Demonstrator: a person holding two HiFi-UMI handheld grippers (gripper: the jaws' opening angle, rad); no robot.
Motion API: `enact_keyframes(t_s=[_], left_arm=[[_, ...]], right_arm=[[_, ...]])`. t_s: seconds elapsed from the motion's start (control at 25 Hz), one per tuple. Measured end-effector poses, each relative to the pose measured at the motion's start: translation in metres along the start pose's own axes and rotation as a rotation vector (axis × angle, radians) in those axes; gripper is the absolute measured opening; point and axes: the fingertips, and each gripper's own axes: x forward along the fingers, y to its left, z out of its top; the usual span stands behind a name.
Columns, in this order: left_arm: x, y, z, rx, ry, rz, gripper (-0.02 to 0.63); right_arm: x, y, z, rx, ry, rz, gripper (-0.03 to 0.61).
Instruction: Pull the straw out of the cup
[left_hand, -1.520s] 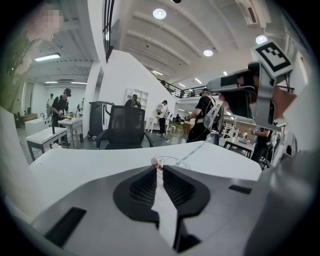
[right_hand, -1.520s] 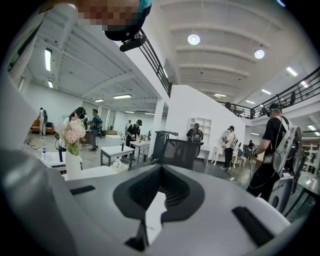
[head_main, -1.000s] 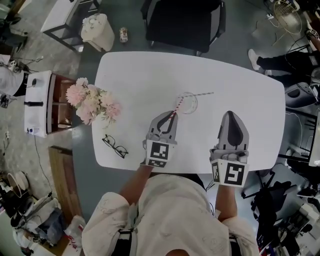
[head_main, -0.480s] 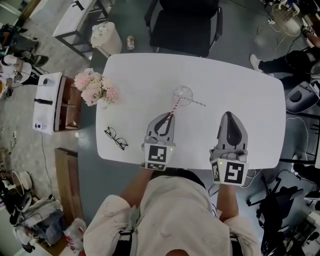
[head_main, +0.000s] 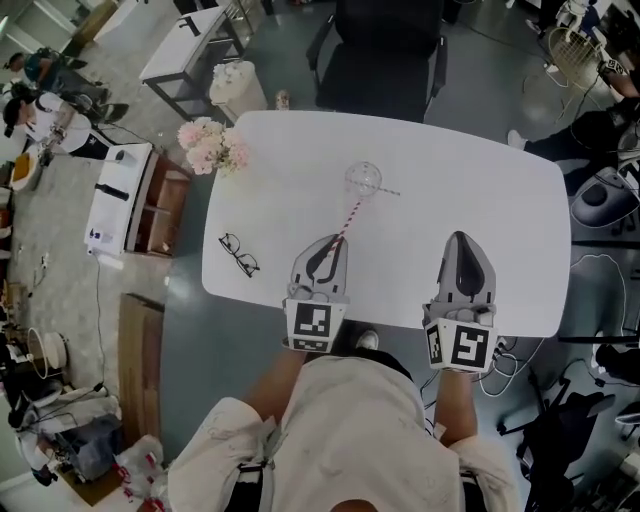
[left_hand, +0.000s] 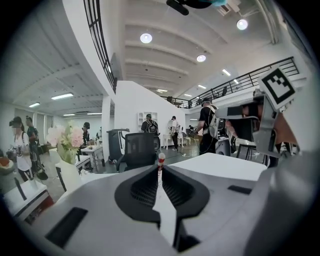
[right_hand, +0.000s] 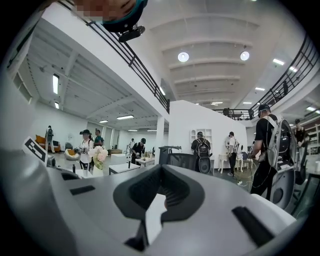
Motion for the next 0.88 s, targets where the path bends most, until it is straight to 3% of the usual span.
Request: enact_keyframes(t_s=[0.36,0.64,0.88], left_arm=[[-0.079,-0.026,0.049,0.047,-0.119,0.097,0.023],[-0.132,-0.036,0.100,0.039,-0.277,0.150,0.023],[-0.154,-0.039,0.117,0.105,-0.355,0.193,0.023]], right_arm=[[-0.061,-0.001,0.013,0.008,-0.070,0.041,0.000],[-0.092,0.000,0.029,0.004,-0.130,0.049,0.000],[-0.109,-0.006,0.046,-0.036,-0.191,0.038,0.000]])
